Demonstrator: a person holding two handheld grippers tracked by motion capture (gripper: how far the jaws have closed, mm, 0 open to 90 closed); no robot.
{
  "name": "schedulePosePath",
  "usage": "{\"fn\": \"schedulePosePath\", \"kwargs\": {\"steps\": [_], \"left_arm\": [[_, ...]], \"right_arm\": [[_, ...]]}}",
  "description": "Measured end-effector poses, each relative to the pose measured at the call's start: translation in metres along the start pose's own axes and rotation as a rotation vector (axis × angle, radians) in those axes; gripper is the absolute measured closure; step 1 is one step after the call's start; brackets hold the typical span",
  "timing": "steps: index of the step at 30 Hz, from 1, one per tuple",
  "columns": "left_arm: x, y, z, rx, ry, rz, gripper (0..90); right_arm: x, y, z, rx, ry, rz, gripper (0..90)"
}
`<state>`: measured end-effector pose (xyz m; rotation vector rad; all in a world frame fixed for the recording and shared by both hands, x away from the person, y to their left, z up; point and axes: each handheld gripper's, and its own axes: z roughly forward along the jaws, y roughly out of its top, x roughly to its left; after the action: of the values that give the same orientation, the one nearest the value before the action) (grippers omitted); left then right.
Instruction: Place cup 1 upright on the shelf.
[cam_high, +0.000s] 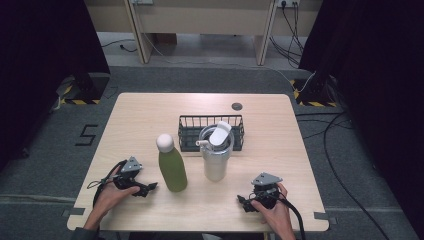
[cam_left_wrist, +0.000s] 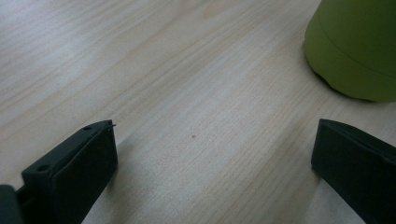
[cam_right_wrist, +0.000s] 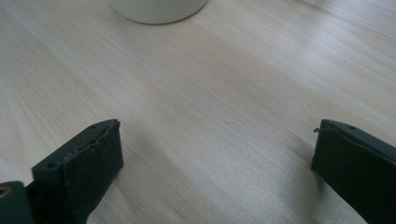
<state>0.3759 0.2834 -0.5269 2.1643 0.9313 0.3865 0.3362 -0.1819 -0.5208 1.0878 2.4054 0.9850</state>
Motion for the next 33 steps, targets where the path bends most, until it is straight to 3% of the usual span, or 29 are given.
{"fn": "schedulePosePath", "kwargs": {"steps": [2, 5, 7, 9, 18, 21, 28, 33], "left_arm": [[0.0, 0.0, 0.0, 0.0, 0.0, 0.0, 0.0], [0.0, 0.0, 0.0, 0.0, 0.0, 0.0, 0.0], [0.0, 0.0, 0.0, 0.0, 0.0, 0.0, 0.0], [0.0, 0.0, 0.0, 0.0, 0.0, 0.0, 0.0], [0.0, 0.0, 0.0, 0.0, 0.0, 0.0, 0.0], [0.0, 0.0, 0.0, 0.0, 0.0, 0.0, 0.0], [0.0, 0.0, 0.0, 0.001, -0.001, 0.001, 0.0], [0.0, 0.0, 0.0, 0.0, -0.001, 0.001, 0.0]], "right_arm": [[0.0, 0.0, -0.001, -0.008, -0.011, 0.002, 6.7], [0.0, 0.0, -0.003, -0.037, -0.017, 0.014, 19.5], [0.0, 0.001, -0.004, -0.055, -0.026, 0.009, 13.4], [0.0, 0.002, -0.005, -0.077, -0.031, 0.013, 17.8], [0.006, 0.013, -0.012, -0.19, 0.007, -0.023, 15.1], [0.007, 0.016, -0.011, -0.22, 0.032, -0.015, 15.2], [0.017, 0.034, -0.013, -0.255, 0.03, -0.068, 15.1], [0.021, 0.046, -0.009, -0.289, 0.029, -0.079, 15.1]]}}
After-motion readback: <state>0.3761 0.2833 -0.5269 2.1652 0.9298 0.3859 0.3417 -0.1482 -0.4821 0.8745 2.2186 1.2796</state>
